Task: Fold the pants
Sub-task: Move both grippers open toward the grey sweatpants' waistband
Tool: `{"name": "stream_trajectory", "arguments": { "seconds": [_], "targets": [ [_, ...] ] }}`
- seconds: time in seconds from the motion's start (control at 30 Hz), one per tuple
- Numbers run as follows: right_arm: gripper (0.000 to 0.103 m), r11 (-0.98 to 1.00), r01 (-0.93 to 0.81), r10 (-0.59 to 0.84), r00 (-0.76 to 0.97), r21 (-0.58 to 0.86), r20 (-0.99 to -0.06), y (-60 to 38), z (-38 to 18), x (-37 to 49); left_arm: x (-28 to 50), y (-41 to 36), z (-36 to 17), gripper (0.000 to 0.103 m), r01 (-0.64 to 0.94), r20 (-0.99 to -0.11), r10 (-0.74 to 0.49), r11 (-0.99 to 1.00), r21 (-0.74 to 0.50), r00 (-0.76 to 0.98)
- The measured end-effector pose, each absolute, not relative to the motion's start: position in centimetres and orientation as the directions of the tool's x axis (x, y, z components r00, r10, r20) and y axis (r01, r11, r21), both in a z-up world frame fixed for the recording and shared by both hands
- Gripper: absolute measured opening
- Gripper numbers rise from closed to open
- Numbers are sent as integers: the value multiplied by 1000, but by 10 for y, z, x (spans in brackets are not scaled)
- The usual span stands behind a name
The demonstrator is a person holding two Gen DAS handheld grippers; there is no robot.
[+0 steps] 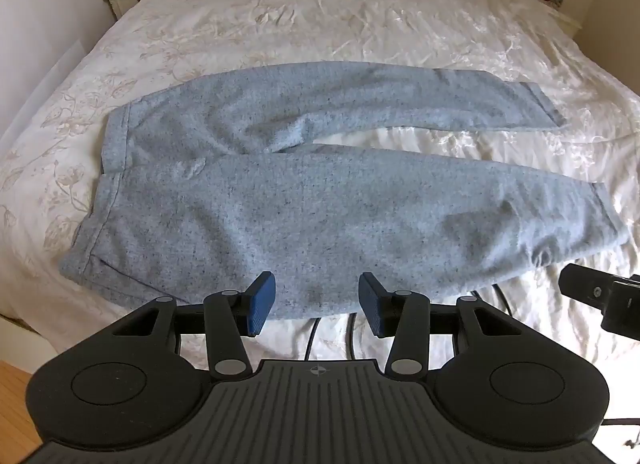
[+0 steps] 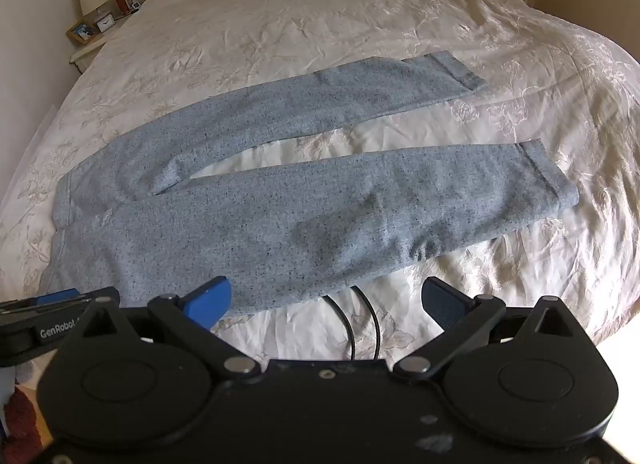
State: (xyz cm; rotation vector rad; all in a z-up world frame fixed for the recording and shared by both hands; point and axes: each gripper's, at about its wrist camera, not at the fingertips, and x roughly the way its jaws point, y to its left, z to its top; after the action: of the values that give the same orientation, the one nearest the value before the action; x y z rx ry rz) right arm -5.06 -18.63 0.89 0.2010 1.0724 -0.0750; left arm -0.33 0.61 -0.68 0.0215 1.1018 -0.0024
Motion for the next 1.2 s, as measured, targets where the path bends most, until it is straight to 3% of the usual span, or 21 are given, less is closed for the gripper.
{"name": "stream_trajectory", "arguments": {
  "seconds": [0.8,1.2],
  "targets": [
    [103,979,174,7,477,102,-879,-189,4,-46,9,10,-14,45,15,-905,14,1000,23,426],
    [103,992,119,-16,504,50,-864,-215,3,-3,49,-16,-20,45,-9,-901,109,993,116,421]
  ]
}}
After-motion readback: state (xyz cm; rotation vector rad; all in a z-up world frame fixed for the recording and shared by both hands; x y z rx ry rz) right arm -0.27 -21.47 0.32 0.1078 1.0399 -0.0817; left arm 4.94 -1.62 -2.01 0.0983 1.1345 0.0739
